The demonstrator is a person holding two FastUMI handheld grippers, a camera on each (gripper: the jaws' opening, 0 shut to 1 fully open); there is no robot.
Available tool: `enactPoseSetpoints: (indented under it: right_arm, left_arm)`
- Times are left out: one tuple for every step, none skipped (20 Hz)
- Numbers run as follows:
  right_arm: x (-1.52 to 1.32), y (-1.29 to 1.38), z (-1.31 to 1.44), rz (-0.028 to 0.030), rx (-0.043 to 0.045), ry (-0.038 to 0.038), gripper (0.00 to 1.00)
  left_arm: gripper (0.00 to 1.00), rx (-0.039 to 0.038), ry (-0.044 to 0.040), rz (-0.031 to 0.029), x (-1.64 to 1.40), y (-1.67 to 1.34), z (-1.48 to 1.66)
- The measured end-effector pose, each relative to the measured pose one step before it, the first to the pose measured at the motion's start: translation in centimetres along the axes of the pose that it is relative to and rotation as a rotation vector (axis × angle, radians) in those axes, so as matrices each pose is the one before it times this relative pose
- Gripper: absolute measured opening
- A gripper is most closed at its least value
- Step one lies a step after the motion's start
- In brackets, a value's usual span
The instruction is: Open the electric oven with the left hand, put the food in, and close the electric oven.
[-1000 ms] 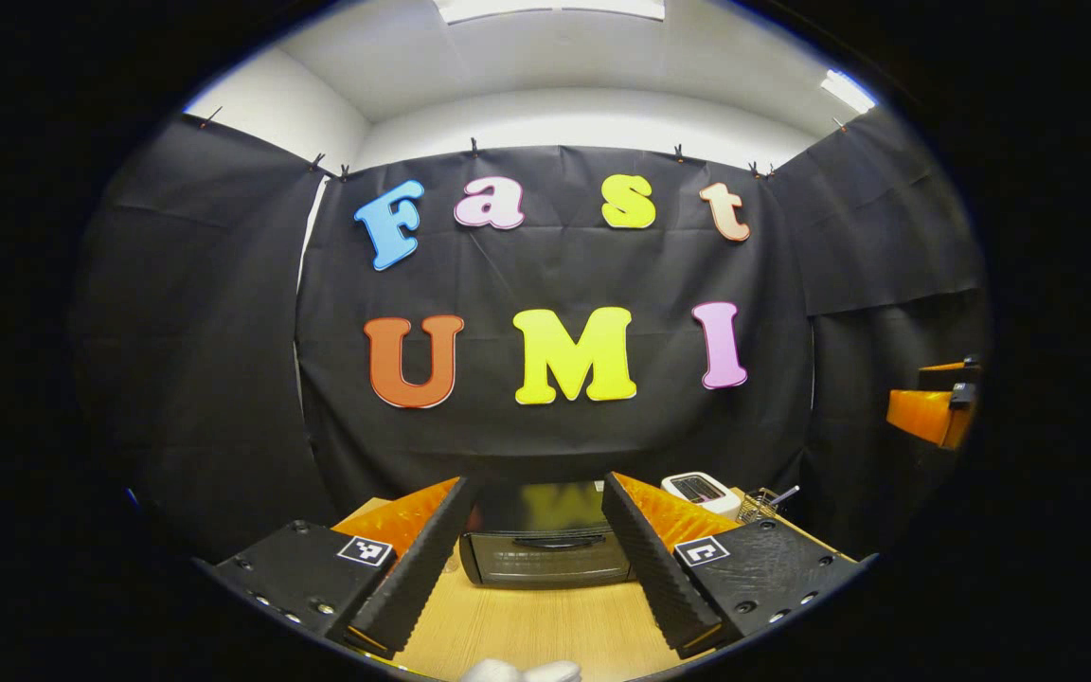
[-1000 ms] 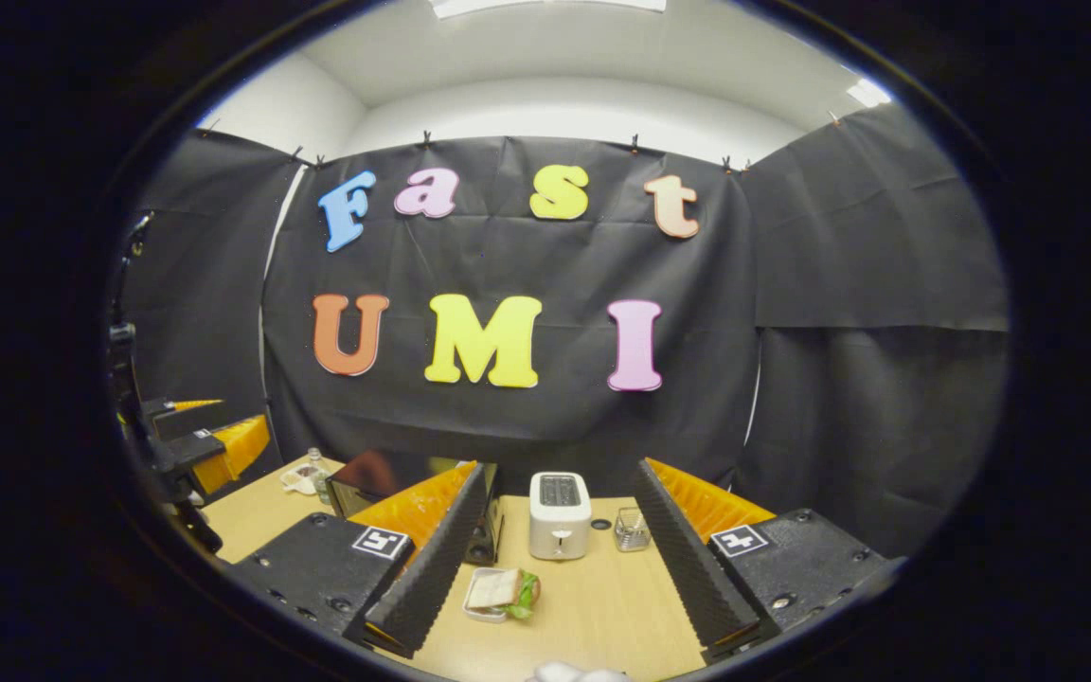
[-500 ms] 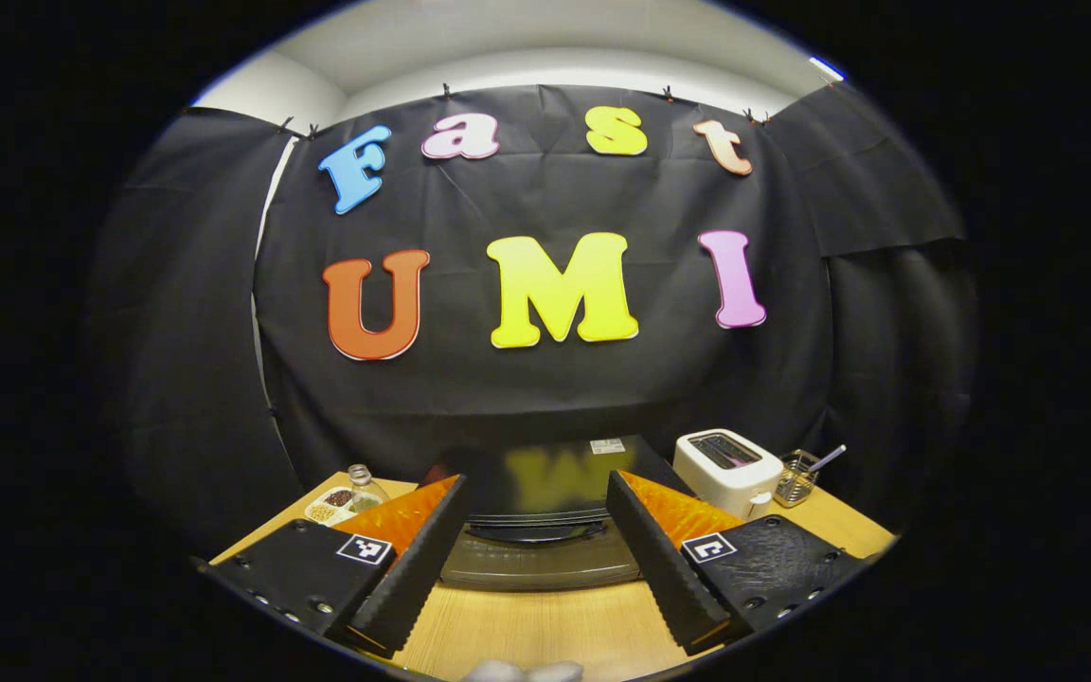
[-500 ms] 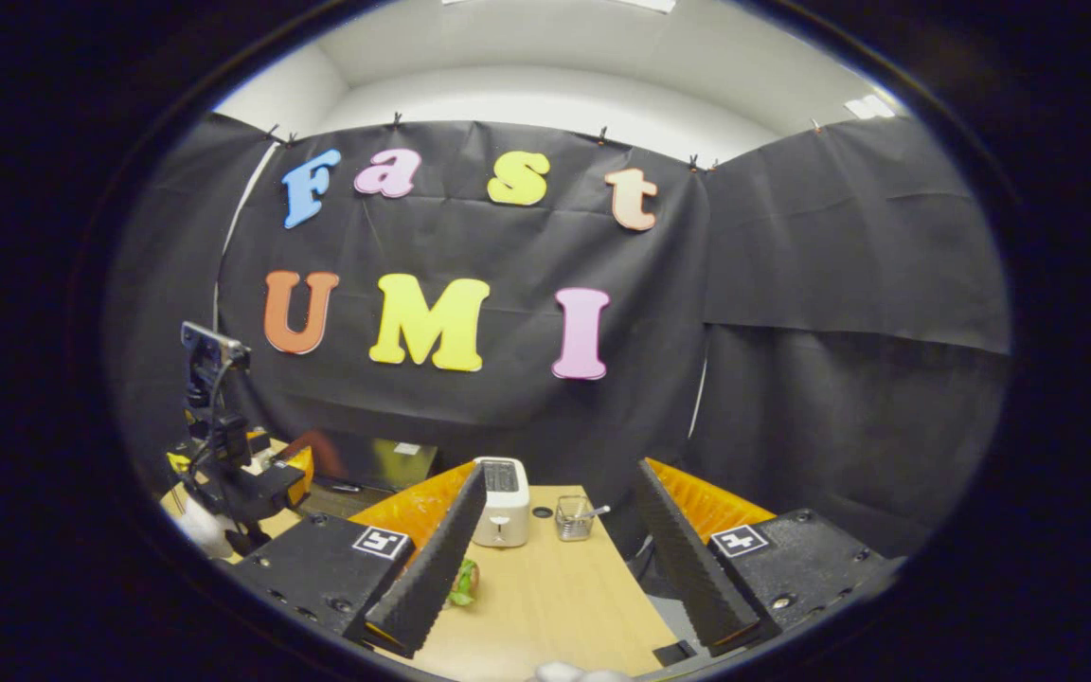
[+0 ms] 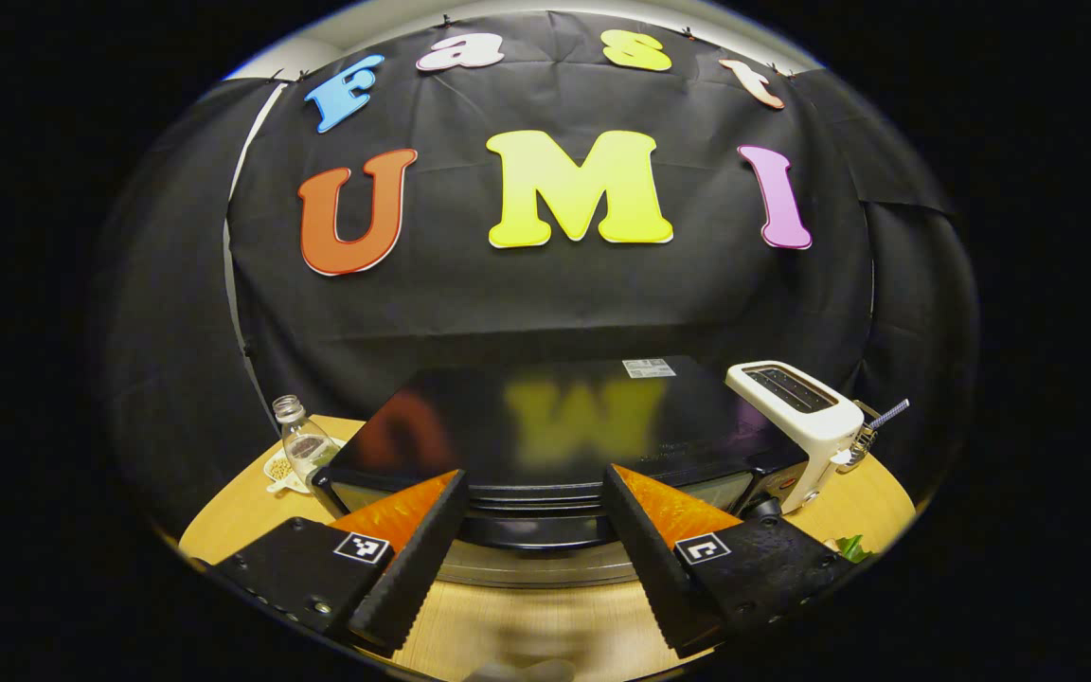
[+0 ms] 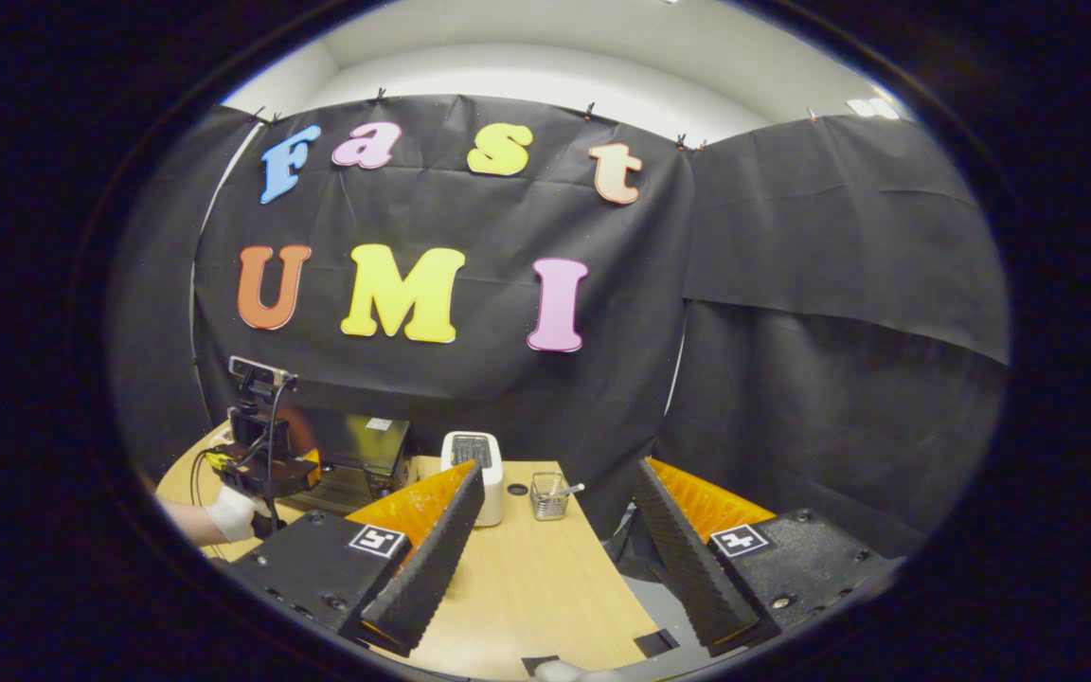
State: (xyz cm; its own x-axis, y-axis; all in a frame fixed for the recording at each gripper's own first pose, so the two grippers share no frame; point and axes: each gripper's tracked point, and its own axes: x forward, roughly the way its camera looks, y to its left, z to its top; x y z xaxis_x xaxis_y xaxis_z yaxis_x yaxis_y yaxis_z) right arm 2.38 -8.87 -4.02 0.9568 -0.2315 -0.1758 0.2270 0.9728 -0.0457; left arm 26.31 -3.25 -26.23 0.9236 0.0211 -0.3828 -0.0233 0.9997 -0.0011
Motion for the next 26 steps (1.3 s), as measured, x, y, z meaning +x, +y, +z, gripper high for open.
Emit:
enactPoseSetpoints:
  right_arm:
    - [0.005,0.148,-0.071,0.00161,0.00567,0.0007,0.94]
    - [0.089,0.091,-0.109,0.00199,0.00145,0.00176,0.93]
    - [0.044,0.02,-0.219,0.00297,-0.00209,-0.00102,1.0]
    - [-0.074,0.134,-0.121,0.00269,-0.00076,-0.00014,1.0]
    - [-0.091,-0.037,-0.093,0.00265,0.00074,-0.00262,0.94]
    - [-0.067,0.053,-0.122,0.00215,0.00088,0.00317,1.0]
    - [-0.002,-0.053,-0.452,0.00118,0.00293,0.00361,0.94]
    - [-0.143,-0.004,-0.256,0.00298,0.00465,0.00864,0.94]
    - [-0.139,0.179,-0.49,0.00924,0.00635,0.00756,0.94]
    - [-0.141,0.163,-0.286,0.00719,0.00389,0.00664,0.94]
    - [-0.147,0.124,-0.331,0.00496,-0.00027,0.00646,1.0]
    - [-0.104,0.115,-0.203,0.00401,0.00062,0.00646,1.0]
    - [-0.261,0.166,-0.29,0.00916,0.00346,0.00481,1.0]
    - [-0.234,0.325,-0.112,0.01158,0.00546,0.00518,1.0]
    - [-0.241,0.295,-0.227,0.00822,0.00198,-0.00176,0.94]
    - [-0.232,0.123,-0.05,0.00223,-0.00309,-0.00096,0.94]
    - [-0.242,0.037,-0.436,0.00142,-0.00457,0.00289,1.0]
    - [-0.187,0.227,-0.227,0.00493,0.00035,0.00377,1.0]
    - [-0.202,0.199,-0.448,0.00487,0.00538,0.00704,1.0]
    - [-0.149,0.227,-0.283,0.00648,0.00746,0.00665,1.0]
    - [-0.177,0.213,-0.42,0.00369,0.00495,0.00954,1.0]
    - [-0.123,0.121,-0.375,0.00115,0.0011,0.0075,1.0]
    - [-0.203,0.121,-0.159,0.00037,0.00017,0.00559,1.0]
    - [-0.361,0.03,-0.173,-0.00118,-0.00047,-0.00007,0.94]
    - [-0.291,-0.054,-0.096,-0.00486,-0.0017,-0.00069,0.94]
    - [-0.232,-0.094,-0.352,-0.00542,-0.0028,0.00383,1.0]
  left_arm:
    - [0.96,-0.0094,-0.01487,0.00322,0.062,0.158,0.127]
    - [0.95,-0.01561,0.01658,0.00088,-0.206,-0.04,-0.261]
    - [0.96,-0.00364,-0.00328,-0.0007,-0.313,-0.032,0.082]
    - [0.96,0.0018,0.00842,-0.00089,-0.213,-0.036,-0.316]
    - [0.96,0.00334,-0.00272,-0.00296,-0.471,0.034,-0.084]
    - [0.96,0.00112,0.00069,-0.00541,-0.426,-0.039,-0.226]
    - [0.95,-0.00291,-0.00019,-0.00522,-0.498,0.087,-0.268]
    - [0.96,-0.00433,0.00275,-0.00552,-0.456,0.008,-0.209]
    - [0.96,-0.00677,0.00816,-0.00565,-0.602,-0.061,-0.413]
    - [0.95,-0.00107,0.00521,-0.00476,-0.686,-0.076,-0.374]
    - [0.96,0.0254,0.01495,0.00028,-0.794,0.146,-0.556]
    - [0.95,0.01447,-0.00908,-0.00446,-0.65,0.066,-0.452]
    - [0.97,0.00054,0.0077,-0.00385,-0.48,-0.153,-0.747]
    - [0.96,-0.00291,0.01263,-0.00633,-0.713,-0.033,-0.8]
    - [0.97,-0.00162,0.00744,-0.00704,-0.652,0.007,-0.813]
    - [0.97,0.00059,0.01534,-0.0054,-0.7,-0.145,-1.013]
    - [0.97,0.00306,0.01142,-0.00415,-0.641,-0.083,-0.931]
    - [0.96,0.00054,0.02282,-0.00148,-0.605,-0.087,-1.126]
    - [0.97,0.00203,0.01617,-0.0013,-0.466,-0.083,-1.127]
    - [0.97,-0.0004,0.02683,-0.00145,-0.362,-0.067,-1.24]
    - [0.96,-0.00339,0.02287,-0.00127,-0.272,-0.103,-1.187]
    - [0.96,-0.00092,0.02739,-0.00078,-0.118,-0.074,-1.099]
    - [0.96,0.00073,0.02545,-0.00084,0.087,-0.023,-1.047]
    - [0.96,-0.00009,0.02376,-0.00043,0.117,0.025,-1.023]
    - [0.96,-0.00149,0.0124,-0.00046,-0.153,-0.118,-1.007]
    - [0.96,0.00079,0.01483,0.00094,0.01,-0.263,-0.788]
